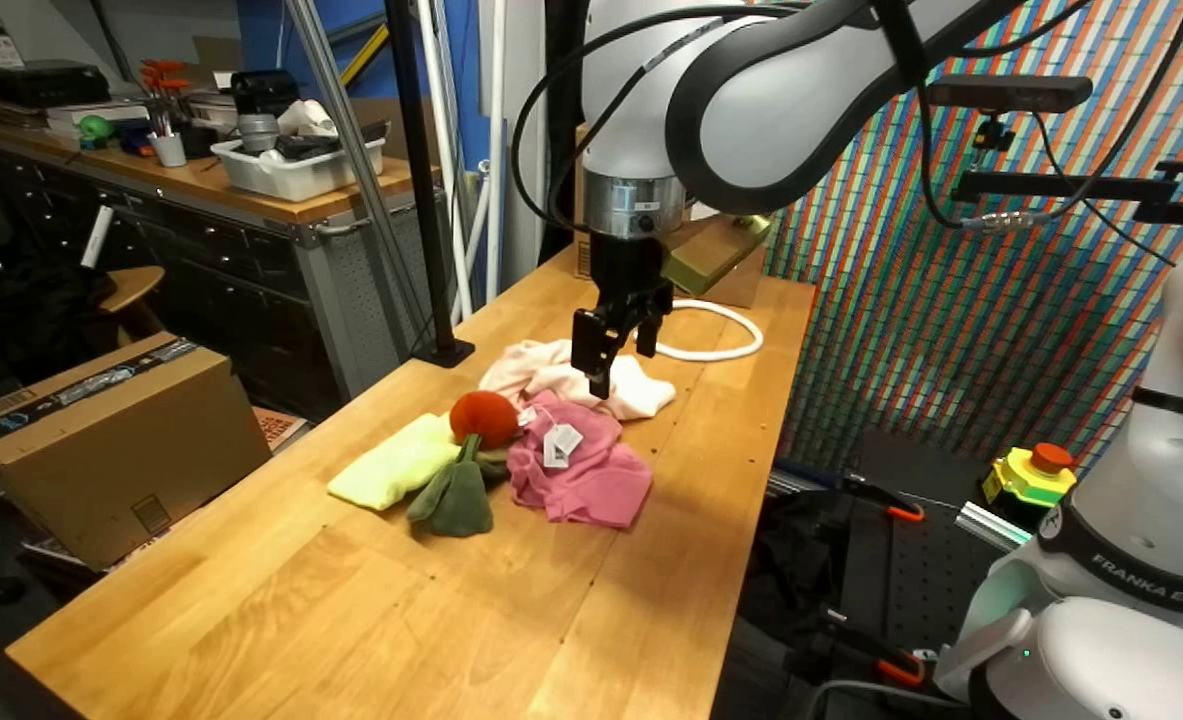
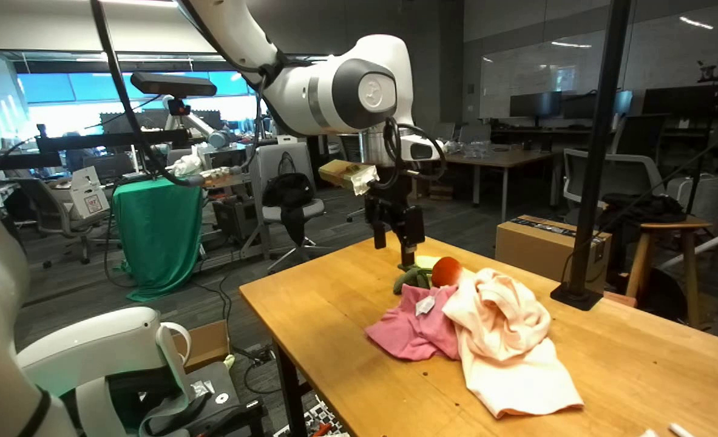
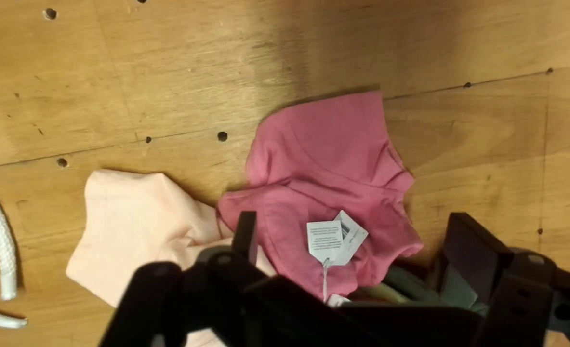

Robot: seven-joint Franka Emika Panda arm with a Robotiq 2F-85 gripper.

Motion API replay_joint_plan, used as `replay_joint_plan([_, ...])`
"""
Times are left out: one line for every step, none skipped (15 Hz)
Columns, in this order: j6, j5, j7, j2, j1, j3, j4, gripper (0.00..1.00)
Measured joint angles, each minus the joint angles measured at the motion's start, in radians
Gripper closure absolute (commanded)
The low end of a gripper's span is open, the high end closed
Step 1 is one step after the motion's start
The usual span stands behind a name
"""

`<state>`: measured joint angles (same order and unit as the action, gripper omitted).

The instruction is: Spread the pile - put the white string on the right, the plush toy on the left and spread the cloths to the sides

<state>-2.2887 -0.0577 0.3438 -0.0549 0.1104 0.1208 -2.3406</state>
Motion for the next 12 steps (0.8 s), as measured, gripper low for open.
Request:
replay_joint_plan([0.002, -0.007, -0.014, 0.011, 0.004, 0.005, 0.009, 0.0])
replay_joint_plan([0.002, -0.018, -0.019, 0.024, 0.007, 0.01, 0.019, 0.0])
replay_joint_plan([0.002, -0.032, -0.02, 0.04, 0.01, 0.013, 0.032, 0.0])
replay_joint_plan([0.002, -0.05, -0.02, 0.058, 0.012, 0.015, 0.046, 0.0])
replay_joint_plan([0.001, -0.07, -0.02, 0.077, 0.015, 0.016, 0.062, 0.0])
replay_joint_plan([0.001, -0.092, -0.02, 0.099, 0.017, 0.017, 0.081, 0.0])
replay_joint_plan([0.0, -0.114, -0.019, 0.121, 0.02, 0.017, 0.101, 0.0])
replay_joint_plan([-0.002, -0.136, -0.018, 0.144, 0.021, 0.017, 0.122, 0.0])
replay_joint_plan([-0.005, -0.157, -0.017, 0.167, 0.023, 0.016, 0.144, 0.0])
replay_joint_plan([-0.009, -0.177, -0.013, 0.192, 0.026, 0.016, 0.168, 0.0])
replay_joint_plan([-0.011, -0.198, -0.01, 0.217, 0.03, 0.014, 0.193, 0.0])
replay_joint_plan([-0.011, -0.217, -0.006, 0.243, 0.035, 0.011, 0.22, 0.0])
